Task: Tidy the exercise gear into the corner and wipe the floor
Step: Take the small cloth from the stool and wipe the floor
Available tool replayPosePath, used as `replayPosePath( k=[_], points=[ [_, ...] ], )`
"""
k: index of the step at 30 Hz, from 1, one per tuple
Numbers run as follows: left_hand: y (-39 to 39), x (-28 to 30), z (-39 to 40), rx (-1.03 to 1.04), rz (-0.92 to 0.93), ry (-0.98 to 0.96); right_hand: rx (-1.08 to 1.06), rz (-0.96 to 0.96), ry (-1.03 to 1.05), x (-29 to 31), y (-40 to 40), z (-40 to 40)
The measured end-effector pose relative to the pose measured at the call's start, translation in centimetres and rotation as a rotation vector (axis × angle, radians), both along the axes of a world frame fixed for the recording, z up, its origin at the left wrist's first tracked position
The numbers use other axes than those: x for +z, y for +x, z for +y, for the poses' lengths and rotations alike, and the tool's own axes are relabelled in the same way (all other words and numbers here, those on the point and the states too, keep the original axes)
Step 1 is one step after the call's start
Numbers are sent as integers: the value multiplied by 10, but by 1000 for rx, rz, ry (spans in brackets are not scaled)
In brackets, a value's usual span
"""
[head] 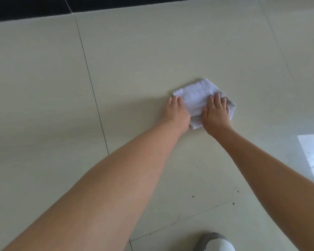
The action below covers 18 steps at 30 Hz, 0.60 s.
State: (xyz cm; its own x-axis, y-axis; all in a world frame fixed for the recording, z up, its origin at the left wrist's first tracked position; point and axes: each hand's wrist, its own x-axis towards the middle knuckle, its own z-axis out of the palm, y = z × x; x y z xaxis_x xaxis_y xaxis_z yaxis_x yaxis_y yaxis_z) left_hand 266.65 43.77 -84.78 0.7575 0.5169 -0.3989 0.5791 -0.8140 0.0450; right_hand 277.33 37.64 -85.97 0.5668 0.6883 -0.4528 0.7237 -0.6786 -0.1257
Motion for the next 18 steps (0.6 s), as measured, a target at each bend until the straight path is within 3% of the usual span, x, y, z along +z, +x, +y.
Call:
replayPosePath(
  k=[5, 10, 14, 18],
  points=[
    [-91, -3, 44, 101, -75, -7, 370, 59, 81, 1, -42, 53],
    [-181, -9, 20, 110, -72, 115, 532, 122, 63, -3, -120, 45],
    [-218, -10, -18, 33, 1, 33, 708, -39, 117, -4, -150, -10],
    [-197, -16, -31, -146, -54, -3, 720, -174, -20, 0, -126, -66]
  ],
)
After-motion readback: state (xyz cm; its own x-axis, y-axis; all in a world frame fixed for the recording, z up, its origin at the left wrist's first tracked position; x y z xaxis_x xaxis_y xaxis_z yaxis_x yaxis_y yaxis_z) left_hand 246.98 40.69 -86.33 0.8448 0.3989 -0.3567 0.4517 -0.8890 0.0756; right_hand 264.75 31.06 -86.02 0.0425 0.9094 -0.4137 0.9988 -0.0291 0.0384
